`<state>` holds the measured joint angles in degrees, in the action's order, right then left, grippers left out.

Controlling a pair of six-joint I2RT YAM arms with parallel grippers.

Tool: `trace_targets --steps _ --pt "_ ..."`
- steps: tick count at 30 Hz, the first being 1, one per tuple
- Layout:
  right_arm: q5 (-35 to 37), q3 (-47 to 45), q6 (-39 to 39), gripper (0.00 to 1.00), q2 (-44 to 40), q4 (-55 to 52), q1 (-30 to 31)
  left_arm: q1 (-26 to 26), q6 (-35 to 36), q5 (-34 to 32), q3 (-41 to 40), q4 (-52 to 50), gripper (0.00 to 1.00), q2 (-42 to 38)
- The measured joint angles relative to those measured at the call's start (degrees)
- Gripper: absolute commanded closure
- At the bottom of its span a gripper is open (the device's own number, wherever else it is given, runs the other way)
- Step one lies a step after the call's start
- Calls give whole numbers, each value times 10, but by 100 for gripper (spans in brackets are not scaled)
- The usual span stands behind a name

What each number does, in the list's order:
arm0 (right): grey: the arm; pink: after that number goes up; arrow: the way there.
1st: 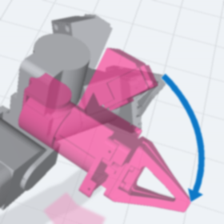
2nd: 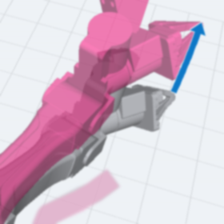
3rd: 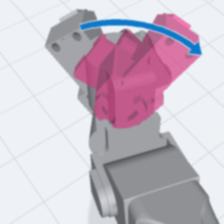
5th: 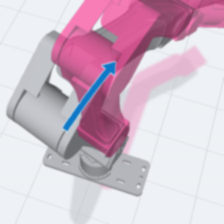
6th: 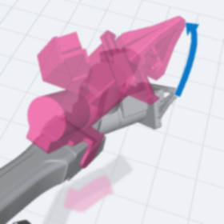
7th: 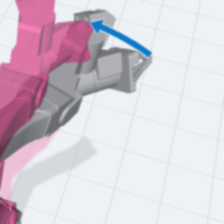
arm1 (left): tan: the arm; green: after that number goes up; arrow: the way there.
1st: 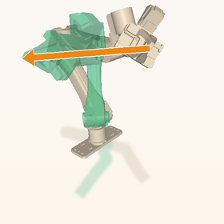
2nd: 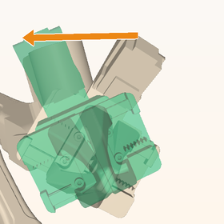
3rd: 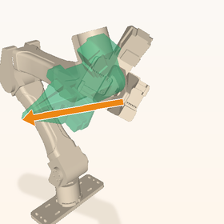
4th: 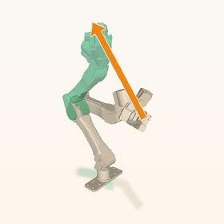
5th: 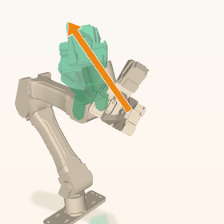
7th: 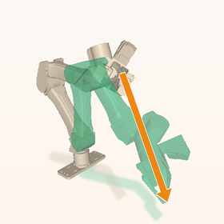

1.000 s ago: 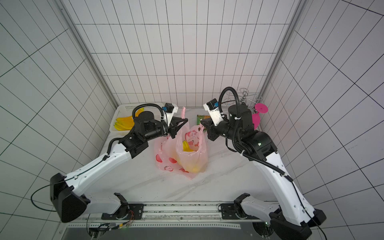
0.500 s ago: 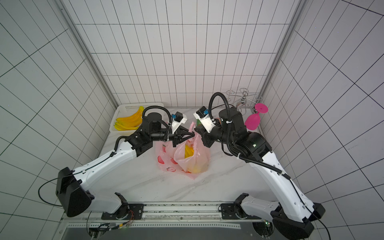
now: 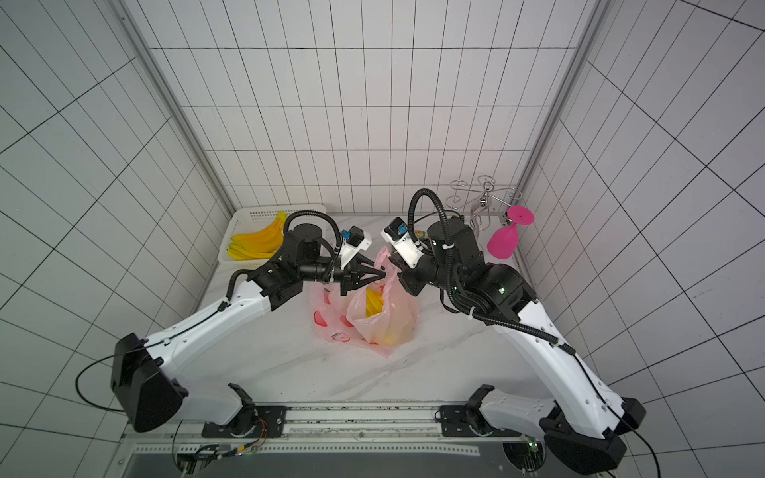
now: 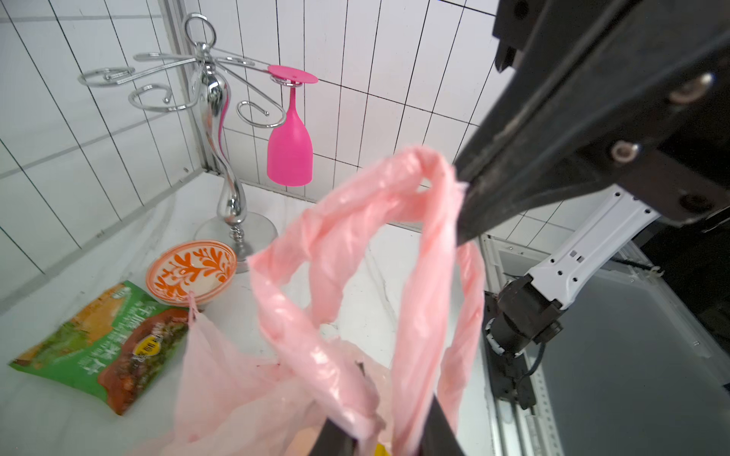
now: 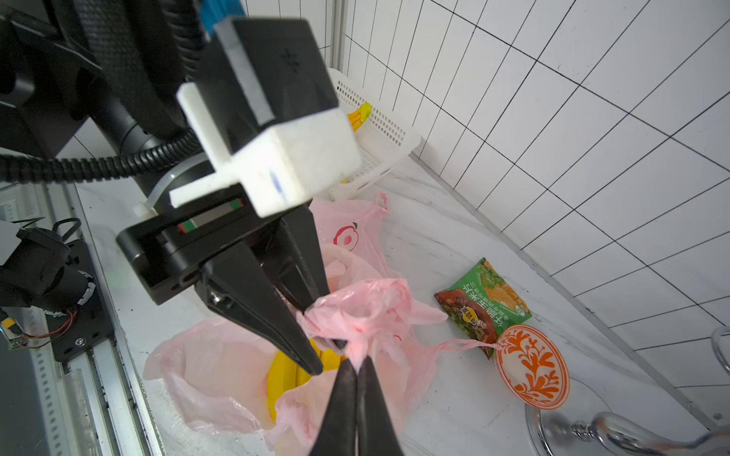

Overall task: Place the banana into a plastic bag & tie a knot
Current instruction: Cross the plastic bag at the center of the board.

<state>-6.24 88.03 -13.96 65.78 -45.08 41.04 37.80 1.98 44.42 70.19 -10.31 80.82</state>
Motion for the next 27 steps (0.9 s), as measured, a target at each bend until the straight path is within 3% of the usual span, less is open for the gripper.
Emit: trace_targets --steps 5,10,21,27 --pt "23 -48 -23 100 -47 8 19 -34 -31 1 19 2 97 8" --pt "31 -62 -46 100 -66 11 38 -21 -27 3 27 -9 98 15" --pt "60 -61 -90 100 -19 14 101 15 39 8 84 -113 99 54" --pt "106 -61 -99 100 -28 17 104 28 91 21 84 -164 91 55"
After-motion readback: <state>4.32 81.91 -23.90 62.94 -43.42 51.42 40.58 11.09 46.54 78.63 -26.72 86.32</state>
